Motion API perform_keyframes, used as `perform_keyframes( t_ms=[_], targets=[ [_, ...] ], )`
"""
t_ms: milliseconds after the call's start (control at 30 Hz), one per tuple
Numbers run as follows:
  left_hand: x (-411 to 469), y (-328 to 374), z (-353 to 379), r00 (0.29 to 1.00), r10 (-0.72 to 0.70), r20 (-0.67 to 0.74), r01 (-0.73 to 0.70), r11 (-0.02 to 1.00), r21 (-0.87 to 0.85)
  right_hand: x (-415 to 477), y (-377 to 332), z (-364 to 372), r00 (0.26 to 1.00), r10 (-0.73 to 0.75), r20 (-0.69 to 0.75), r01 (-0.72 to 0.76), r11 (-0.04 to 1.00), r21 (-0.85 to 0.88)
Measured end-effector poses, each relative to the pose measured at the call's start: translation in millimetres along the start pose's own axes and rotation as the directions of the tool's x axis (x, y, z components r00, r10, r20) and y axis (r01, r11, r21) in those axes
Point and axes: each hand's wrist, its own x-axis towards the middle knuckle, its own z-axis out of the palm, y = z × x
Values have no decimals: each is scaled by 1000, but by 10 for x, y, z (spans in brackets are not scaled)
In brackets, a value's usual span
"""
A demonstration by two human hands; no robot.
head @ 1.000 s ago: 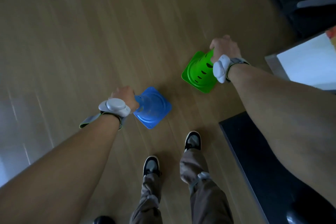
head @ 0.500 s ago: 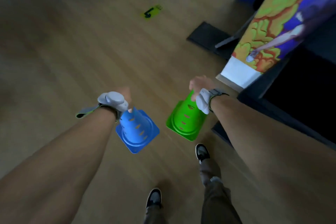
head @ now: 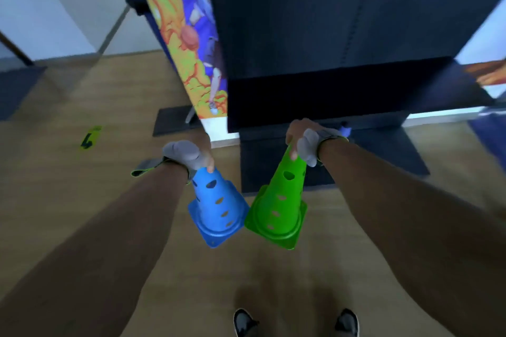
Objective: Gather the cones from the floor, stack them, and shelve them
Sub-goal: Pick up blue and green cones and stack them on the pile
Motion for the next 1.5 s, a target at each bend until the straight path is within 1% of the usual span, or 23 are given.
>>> perform_keyframes(
  t_ms=[33,67,100,133,167,200,233,333,400,500,567,600,667,733,867,900,1000,1133,1200,1333,1400,1433,1500],
  targets=[
    [65,350,85,998,62,6,-62,997,40,-259,413,-141,998,39,-56,-38,999,16],
    [44,391,67,1000,26,-12,-25,998,64,-307,507,-177,995,69,-68,-67,997,30],
    [26,766,91,996,78,47,-84,988,127,-457,840,-277,988,129,-85,-124,991,54],
    [-67,1181,135,991,115,63,-124,978,167,-622,1143,-378,983,163,-89,-156,985,74],
    [-83,1634,224,982,166,94,-180,969,169,-768,1548,-469,977,192,-89,-184,979,92],
    [-140,2223,321,972,216,89,-229,953,196,-971,2093,-543,964,231,-132,-216,969,122],
    [-90,2333,319,973,220,74,-230,951,207,-973,2216,-566,963,222,-154,-201,969,142],
    [-364,3450,477,939,343,24,-337,905,261,-1485,3189,-763,923,310,-229,-269,944,191],
    [-476,4167,495,902,432,-22,-404,860,311,-1828,3733,-924,879,390,-275,-332,914,234],
    [-610,5357,531,842,538,-47,-495,803,332,-2368,4608,-1227,765,538,-354,-470,842,264],
    [-636,5743,524,805,586,-92,-517,769,377,-2504,4925,-1328,726,583,-366,-511,813,281],
    [-622,6116,562,775,620,-124,-542,752,374,-2626,5211,-1446,699,611,-371,-536,792,294],
    [-664,6775,548,722,685,-102,-594,688,416,-2794,5731,-1653,642,671,-371,-584,741,331],
    [-699,7181,500,682,729,-54,-641,632,435,-2906,6063,-1805,601,705,-377,-603,710,364],
    [-665,8425,480,554,831,-47,-733,513,447,-3126,6977,-2313,455,790,-411,-677,607,417],
    [-683,8507,482,548,836,-17,-748,499,438,-3161,7064,-2362,452,784,-425,-659,615,432],
    [-675,9338,432,493,870,-1,-788,447,423,-3282,7707,-2723,361,787,-500,-674,591,444],
    [-700,9969,404,429,903,22,-806,372,460,-3433,8170,-2995,303,790,-533,-657,578,484],
    [-719,10356,401,413,910,17,-809,359,466,-3498,8487,-3147,253,795,-551,-641,565,520],
    [-763,11095,425,394,919,-18,-817,359,451,-3495,9124,-3385,225,792,-568,-642,558,525],
    [-770,11289,420,395,918,-27,-821,366,438,-3484,9300,-3451,216,789,-575,-655,553,515],
    [-768,11442,455,396,917,-47,-819,376,433,-3494,9447,-3496,222,789,-573,-659,555,508],
    [-776,11691,518,409,909,-75,-813,401,422,-3472,9733,-3513,274,791,-547,-654,570,497]
  ],
)
